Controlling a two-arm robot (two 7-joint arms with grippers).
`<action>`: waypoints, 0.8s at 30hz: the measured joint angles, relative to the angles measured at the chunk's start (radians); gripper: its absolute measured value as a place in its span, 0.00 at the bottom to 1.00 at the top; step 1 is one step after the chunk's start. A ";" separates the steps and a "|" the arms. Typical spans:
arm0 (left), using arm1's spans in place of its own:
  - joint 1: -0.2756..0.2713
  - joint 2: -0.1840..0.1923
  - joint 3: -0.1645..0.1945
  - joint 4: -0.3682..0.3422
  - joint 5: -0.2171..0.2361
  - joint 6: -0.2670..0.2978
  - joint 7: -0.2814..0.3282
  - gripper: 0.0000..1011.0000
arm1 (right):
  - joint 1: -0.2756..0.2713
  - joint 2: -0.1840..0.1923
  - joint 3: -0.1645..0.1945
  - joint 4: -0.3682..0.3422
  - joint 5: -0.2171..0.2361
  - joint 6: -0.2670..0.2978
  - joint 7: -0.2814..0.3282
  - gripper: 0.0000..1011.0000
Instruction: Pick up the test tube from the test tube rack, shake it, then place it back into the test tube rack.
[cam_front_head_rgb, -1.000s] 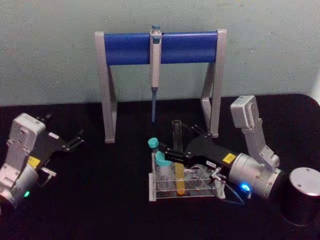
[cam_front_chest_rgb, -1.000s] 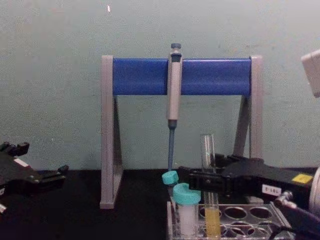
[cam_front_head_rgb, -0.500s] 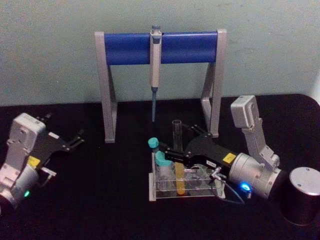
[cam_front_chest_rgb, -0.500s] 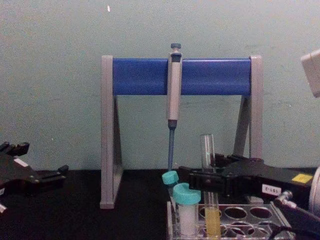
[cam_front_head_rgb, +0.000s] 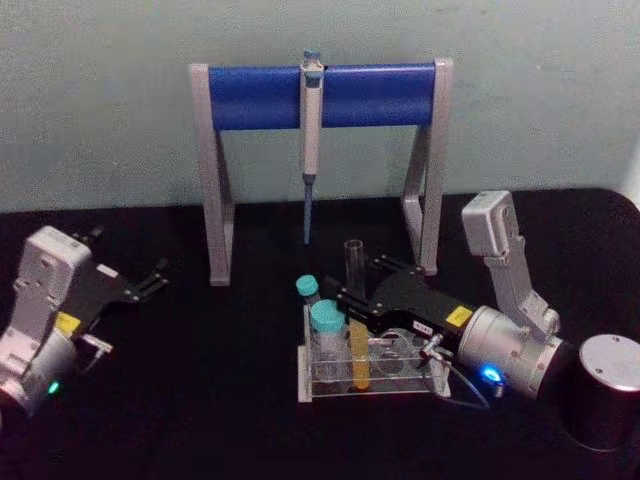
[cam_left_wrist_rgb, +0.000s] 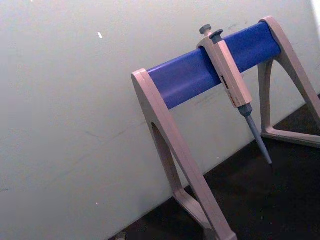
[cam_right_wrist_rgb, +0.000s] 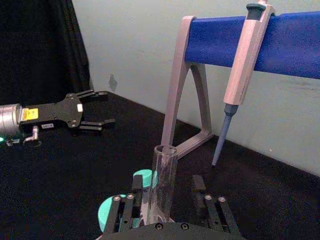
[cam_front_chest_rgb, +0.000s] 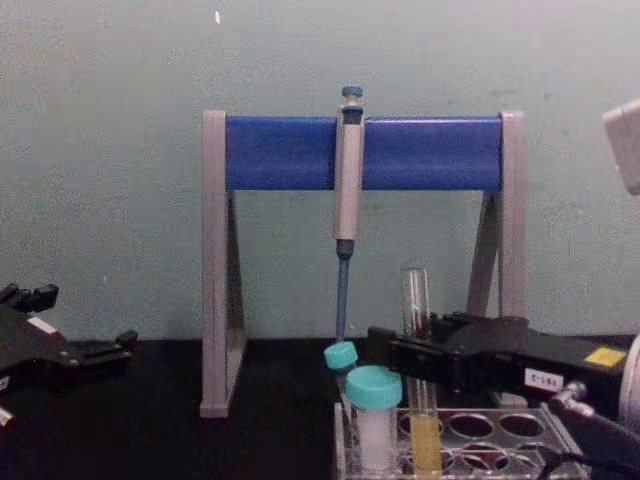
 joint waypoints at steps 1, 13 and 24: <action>0.000 0.000 0.000 0.000 0.000 0.000 0.000 0.99 | 0.000 0.000 0.000 0.000 0.000 0.000 0.000 0.62; 0.000 0.000 0.000 0.000 0.000 0.000 0.000 0.99 | 0.000 0.000 0.000 0.000 0.001 0.000 -0.001 0.25; 0.000 0.000 0.000 0.000 0.000 0.000 0.000 0.99 | -0.001 0.000 0.000 0.000 0.001 -0.001 0.000 0.23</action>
